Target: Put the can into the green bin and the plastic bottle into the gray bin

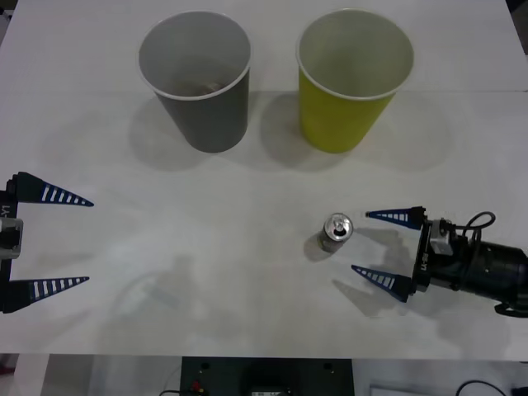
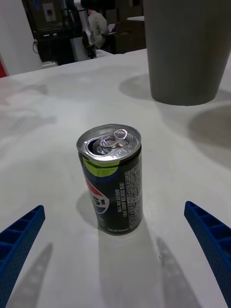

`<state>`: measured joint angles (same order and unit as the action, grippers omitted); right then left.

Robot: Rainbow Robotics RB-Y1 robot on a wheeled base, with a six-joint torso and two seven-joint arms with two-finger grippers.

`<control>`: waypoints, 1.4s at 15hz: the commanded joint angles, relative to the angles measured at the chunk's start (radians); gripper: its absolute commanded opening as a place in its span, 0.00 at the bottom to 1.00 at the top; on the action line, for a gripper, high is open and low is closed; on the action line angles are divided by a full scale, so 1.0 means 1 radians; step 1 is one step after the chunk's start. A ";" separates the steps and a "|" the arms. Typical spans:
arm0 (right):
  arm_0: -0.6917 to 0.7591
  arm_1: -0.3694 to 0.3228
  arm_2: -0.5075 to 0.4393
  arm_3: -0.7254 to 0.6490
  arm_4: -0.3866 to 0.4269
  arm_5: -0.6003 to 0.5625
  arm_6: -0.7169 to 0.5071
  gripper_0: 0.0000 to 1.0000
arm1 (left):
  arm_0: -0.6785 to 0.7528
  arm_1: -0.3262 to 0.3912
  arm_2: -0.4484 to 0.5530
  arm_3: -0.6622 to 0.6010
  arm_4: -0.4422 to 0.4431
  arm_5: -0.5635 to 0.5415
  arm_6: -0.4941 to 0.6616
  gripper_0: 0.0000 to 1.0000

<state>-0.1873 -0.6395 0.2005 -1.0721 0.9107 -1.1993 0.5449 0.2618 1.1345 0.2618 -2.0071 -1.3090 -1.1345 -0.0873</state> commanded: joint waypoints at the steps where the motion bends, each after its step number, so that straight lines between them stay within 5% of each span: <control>1: -0.003 0.038 0.008 0.000 -0.001 0.033 0.003 1.00 | 0.000 0.000 0.000 0.000 0.000 0.000 0.000 1.00; 18: -0.032 0.138 0.094 0.000 0.000 0.187 0.035 1.00 | 0.000 0.000 0.000 0.000 0.000 0.000 0.000 1.00; 19: -0.034 0.139 0.097 0.000 0.000 0.193 0.043 0.41 | 0.000 0.000 0.000 0.000 0.000 0.000 0.000 1.00; 20: -0.035 0.142 0.099 0.000 0.000 0.195 0.046 0.03 | 0.000 0.000 0.000 0.000 0.000 0.000 0.000 1.00; 21: -0.035 0.144 0.099 0.000 0.000 0.196 0.050 0.00 | 0.000 0.000 0.000 0.000 0.000 0.000 0.000 1.00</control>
<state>-0.2223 -0.4967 0.2989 -1.0719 0.9109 -1.0044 0.5920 0.2618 1.1345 0.2618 -2.0071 -1.3090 -1.1345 -0.0873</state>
